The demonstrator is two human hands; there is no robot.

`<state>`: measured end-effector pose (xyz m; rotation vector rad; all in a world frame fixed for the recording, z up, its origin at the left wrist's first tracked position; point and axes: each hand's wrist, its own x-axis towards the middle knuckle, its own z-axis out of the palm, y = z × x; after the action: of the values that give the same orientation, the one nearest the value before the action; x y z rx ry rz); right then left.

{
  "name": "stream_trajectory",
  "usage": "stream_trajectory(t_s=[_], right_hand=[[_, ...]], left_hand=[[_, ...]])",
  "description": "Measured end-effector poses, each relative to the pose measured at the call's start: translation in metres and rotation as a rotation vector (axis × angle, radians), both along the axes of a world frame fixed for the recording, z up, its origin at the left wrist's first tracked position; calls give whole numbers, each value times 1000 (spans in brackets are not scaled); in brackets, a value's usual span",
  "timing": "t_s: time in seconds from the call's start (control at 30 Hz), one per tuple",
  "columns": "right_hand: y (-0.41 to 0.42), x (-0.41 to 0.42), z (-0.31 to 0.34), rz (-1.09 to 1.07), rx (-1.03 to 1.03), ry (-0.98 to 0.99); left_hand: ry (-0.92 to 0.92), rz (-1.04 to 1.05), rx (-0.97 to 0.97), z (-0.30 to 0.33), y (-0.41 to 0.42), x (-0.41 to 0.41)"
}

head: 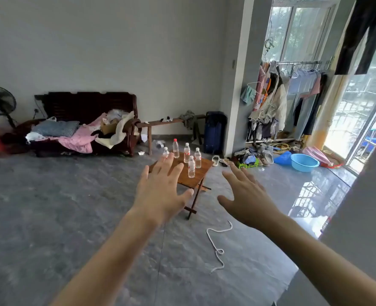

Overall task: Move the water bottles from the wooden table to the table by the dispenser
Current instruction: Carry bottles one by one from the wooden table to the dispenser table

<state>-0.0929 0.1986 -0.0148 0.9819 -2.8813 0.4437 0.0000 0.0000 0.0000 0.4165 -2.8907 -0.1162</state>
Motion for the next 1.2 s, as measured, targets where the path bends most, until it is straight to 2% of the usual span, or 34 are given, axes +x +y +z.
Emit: stream_trajectory(t_s=[0.43, 0.67, 1.2], right_hand=[[-68, -104, -10, -47, 7, -46], [-83, -169, -22, -58, -14, -83], [-78, -419, -12, -97, -14, -87]], left_hand=[[-14, -50, -7, -15, -79, -112], [-92, -32, -31, -24, -101, -182], [-124, -80, -63, -13, -94, -437]])
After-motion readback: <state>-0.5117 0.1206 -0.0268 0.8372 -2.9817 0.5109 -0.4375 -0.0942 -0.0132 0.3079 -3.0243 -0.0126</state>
